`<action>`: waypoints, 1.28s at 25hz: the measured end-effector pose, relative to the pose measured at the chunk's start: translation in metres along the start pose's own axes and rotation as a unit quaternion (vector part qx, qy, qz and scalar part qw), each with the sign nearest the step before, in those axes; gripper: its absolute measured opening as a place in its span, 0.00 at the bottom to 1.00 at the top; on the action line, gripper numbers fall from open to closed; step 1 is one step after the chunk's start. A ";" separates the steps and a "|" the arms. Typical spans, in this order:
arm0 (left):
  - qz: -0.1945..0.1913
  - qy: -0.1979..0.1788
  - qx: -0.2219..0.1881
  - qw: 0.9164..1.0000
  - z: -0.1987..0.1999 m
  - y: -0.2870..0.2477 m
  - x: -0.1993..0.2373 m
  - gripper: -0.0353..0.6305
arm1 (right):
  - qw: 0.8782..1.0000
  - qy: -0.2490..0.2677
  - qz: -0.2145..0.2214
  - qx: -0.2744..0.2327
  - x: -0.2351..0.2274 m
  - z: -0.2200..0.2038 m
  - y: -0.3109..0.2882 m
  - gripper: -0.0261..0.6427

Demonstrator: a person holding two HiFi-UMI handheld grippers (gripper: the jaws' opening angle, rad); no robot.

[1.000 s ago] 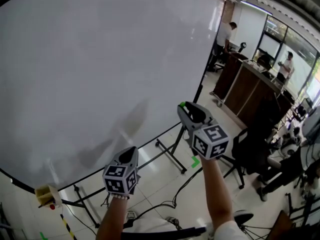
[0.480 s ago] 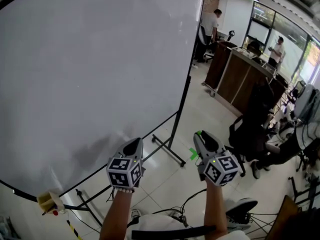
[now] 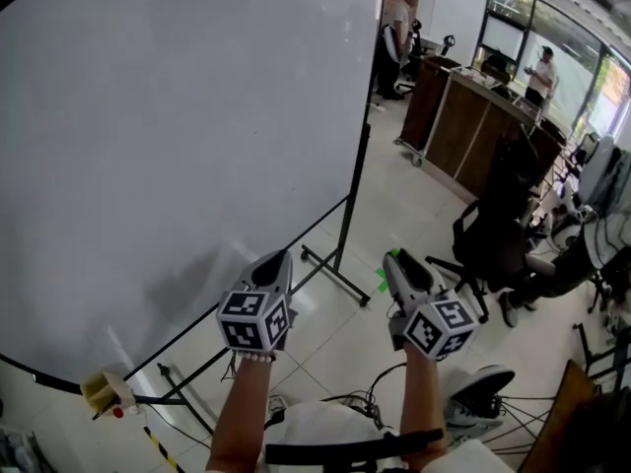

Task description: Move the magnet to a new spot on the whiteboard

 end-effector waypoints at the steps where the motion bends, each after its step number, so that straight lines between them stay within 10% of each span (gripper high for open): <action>1: 0.000 0.000 0.000 1.000 0.000 0.001 0.000 0.04 | 1.000 0.005 0.003 -0.002 0.003 0.002 -0.001 0.25; 32: 0.035 -0.017 -0.019 0.999 0.018 0.011 0.023 0.04 | 0.999 -0.030 0.024 -0.004 0.013 -0.004 -0.012 0.25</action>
Point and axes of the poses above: the fingertips, and each gripper's own axes: y backward along the fingers, x to its left, z out of its top, the point moved 5 cm from there along y, backward along the fingers, and after that the axes turned 15 degrees about -x, right-handed, at the moved point
